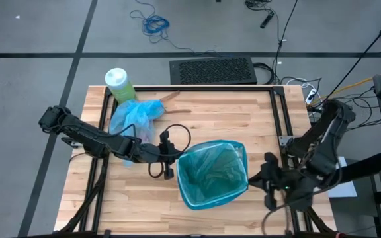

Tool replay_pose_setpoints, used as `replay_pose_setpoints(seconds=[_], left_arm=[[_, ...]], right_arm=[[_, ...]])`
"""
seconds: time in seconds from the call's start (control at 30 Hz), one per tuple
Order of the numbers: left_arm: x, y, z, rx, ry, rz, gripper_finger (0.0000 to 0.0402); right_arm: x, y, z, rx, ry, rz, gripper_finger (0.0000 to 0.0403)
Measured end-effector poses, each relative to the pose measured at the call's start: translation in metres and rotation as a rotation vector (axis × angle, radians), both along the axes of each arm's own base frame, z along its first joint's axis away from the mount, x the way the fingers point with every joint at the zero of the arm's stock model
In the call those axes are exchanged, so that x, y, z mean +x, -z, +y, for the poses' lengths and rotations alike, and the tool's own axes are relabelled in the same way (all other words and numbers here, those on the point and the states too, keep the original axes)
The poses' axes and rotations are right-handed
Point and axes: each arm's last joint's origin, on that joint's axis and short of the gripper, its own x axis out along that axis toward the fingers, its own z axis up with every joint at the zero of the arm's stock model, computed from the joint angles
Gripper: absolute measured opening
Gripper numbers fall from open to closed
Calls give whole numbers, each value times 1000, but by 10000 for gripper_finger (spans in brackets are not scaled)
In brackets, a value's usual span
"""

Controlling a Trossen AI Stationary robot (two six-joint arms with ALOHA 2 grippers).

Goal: Place trash/remove bag and relplace
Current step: Insert the plastic bag in the white trash bin

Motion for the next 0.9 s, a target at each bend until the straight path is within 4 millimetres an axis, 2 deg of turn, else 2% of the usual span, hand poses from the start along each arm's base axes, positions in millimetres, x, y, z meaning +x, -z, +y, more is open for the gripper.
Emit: replay_pose_setpoints(seconds=[0.23,0.5,0.57,0.7,0.9], left_arm=[[2,0,6,14,-16,2,0],[1,1,13,71,-68,24,0],[-7,-4,17,128,-112,40,0],[-33,-32,26,152,-183,-2,0],[-73,-59,25,69,-147,-75,0]], right_arm=[[27,23,8,-25,29,104,0],[43,36,6,-75,71,149,0],[45,37,5,-84,76,155,0],[45,37,4,-88,77,155,0],[45,36,3,-88,75,149,0]])
